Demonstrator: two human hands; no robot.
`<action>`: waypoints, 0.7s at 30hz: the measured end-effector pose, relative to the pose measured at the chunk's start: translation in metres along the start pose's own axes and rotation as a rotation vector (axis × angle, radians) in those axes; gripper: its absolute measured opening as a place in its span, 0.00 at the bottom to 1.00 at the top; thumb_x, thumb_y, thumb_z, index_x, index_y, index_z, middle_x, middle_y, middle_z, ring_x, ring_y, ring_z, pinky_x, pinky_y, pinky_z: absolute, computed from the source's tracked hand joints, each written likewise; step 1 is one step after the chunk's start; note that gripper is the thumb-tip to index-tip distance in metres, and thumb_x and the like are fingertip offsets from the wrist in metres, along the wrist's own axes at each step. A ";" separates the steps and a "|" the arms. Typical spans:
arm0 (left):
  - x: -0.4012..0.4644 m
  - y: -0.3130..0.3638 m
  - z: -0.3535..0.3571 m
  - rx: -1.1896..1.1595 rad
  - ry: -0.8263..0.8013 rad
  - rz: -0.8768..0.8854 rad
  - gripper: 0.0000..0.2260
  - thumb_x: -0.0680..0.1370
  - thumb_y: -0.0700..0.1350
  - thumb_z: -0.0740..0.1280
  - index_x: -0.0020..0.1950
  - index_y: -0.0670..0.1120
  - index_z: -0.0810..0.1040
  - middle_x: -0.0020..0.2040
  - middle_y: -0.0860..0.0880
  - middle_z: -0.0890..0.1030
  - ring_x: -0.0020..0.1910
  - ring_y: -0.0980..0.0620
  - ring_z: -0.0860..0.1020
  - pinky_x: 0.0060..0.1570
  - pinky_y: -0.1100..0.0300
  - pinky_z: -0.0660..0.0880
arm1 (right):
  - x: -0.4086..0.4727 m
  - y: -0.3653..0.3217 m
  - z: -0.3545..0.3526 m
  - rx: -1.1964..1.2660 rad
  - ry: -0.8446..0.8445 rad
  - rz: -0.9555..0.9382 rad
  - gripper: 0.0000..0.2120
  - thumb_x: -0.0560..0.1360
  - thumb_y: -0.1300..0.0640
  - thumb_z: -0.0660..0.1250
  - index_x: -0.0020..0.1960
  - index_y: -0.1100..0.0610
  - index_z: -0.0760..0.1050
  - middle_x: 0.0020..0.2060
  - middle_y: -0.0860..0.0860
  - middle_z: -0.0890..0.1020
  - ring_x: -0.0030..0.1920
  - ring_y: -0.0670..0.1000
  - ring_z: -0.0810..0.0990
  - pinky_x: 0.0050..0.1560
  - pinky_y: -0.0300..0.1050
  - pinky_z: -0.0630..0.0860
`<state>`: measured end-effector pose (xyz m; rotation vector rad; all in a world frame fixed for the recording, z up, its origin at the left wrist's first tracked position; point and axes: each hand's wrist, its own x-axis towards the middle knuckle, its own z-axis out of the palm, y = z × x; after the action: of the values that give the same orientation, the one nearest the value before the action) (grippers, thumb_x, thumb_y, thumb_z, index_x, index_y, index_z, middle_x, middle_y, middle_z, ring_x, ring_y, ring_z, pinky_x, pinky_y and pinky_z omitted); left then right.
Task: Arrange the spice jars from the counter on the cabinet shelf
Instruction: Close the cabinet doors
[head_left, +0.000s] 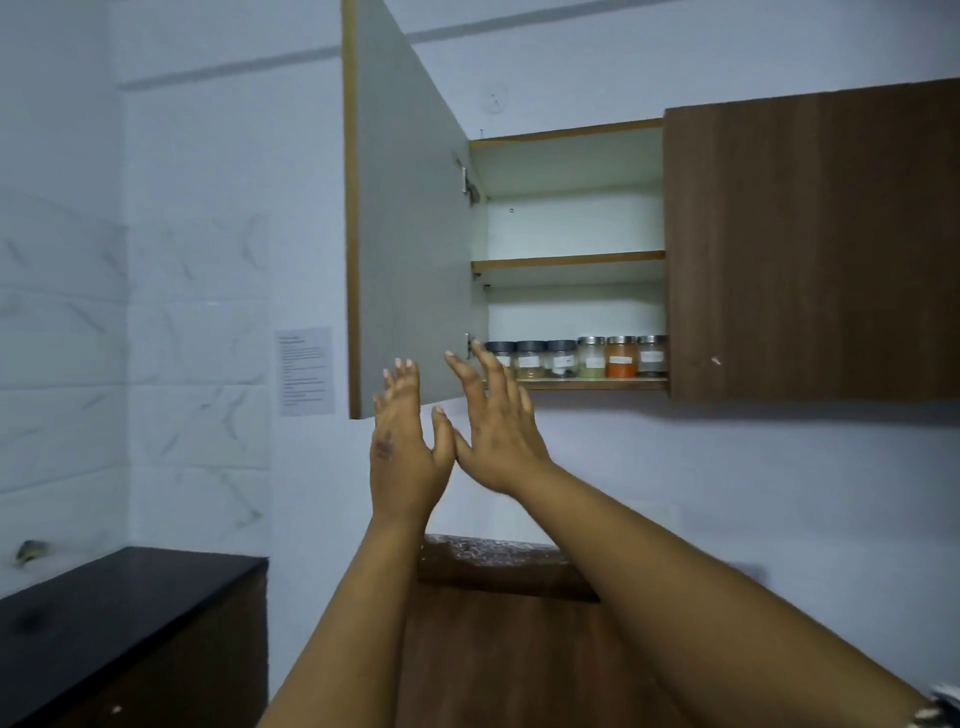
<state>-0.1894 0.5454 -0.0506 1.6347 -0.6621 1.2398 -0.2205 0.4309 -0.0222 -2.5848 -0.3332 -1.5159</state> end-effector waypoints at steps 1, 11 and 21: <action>0.010 -0.009 -0.011 0.004 0.014 -0.012 0.28 0.80 0.39 0.62 0.78 0.42 0.59 0.78 0.45 0.60 0.79 0.49 0.55 0.77 0.53 0.55 | 0.012 -0.011 0.006 -0.008 0.000 -0.015 0.33 0.78 0.43 0.58 0.78 0.43 0.47 0.79 0.48 0.46 0.78 0.54 0.49 0.74 0.58 0.52; 0.079 -0.095 -0.054 -0.231 -0.293 -0.329 0.23 0.83 0.59 0.51 0.60 0.47 0.79 0.52 0.48 0.83 0.54 0.49 0.80 0.48 0.63 0.73 | 0.109 -0.078 0.079 -0.047 -0.110 0.013 0.22 0.81 0.41 0.54 0.75 0.38 0.60 0.78 0.54 0.51 0.75 0.57 0.56 0.67 0.59 0.63; 0.063 -0.072 0.025 -0.447 -0.142 -0.099 0.17 0.80 0.49 0.62 0.33 0.46 0.75 0.28 0.52 0.77 0.30 0.55 0.75 0.30 0.64 0.71 | 0.064 0.005 0.052 -0.225 0.134 -0.003 0.16 0.79 0.48 0.56 0.62 0.53 0.71 0.66 0.57 0.72 0.58 0.58 0.75 0.52 0.56 0.75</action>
<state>-0.0966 0.5591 -0.0186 1.3679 -0.8656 0.8346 -0.1454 0.4457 0.0083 -2.6265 -0.1603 -1.8124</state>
